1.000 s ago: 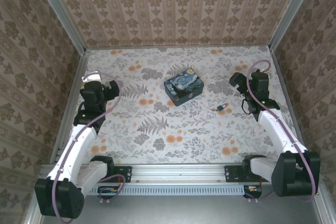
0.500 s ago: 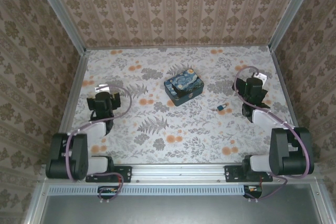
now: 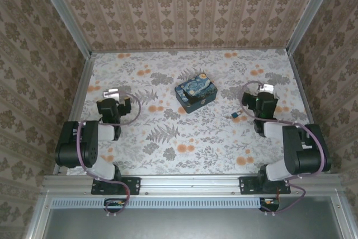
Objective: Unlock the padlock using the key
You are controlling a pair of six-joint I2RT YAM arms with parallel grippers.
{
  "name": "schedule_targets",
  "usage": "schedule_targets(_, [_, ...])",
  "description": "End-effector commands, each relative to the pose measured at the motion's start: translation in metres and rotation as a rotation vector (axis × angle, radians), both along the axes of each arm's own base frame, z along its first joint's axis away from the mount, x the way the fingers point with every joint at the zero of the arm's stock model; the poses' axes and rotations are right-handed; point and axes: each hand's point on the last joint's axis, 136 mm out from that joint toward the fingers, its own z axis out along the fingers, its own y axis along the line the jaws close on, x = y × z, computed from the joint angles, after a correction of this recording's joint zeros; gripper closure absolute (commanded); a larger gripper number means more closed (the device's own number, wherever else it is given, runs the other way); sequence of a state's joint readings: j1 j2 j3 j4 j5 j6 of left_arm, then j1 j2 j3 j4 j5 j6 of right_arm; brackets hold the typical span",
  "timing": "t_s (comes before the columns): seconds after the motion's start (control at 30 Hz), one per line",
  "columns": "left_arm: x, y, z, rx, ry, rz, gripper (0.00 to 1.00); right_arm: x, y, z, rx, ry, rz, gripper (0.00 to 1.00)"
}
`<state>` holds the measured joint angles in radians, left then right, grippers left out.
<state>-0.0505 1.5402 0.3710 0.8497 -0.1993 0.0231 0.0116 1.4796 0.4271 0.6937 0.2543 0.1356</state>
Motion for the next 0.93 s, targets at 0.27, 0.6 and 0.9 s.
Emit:
schedule_targets(0.27, [0.01, -0.005, 0.016, -0.011, -0.053, -0.03, 0.0, 0.013, 0.033, 0.008, -0.019, -0.086, 0.213, 0.01])
schedule_targets(0.6, [0.01, -0.005, 0.015, -0.011, -0.052, -0.03, 0.0, 0.011, 0.024, 0.009, -0.035, -0.096, 0.145, 0.0])
schedule_targets(0.9, [0.01, -0.004, 0.016, -0.013, -0.054, -0.027, 0.0, 0.011, 0.028, 0.009, -0.038, -0.091, 0.169, 0.01])
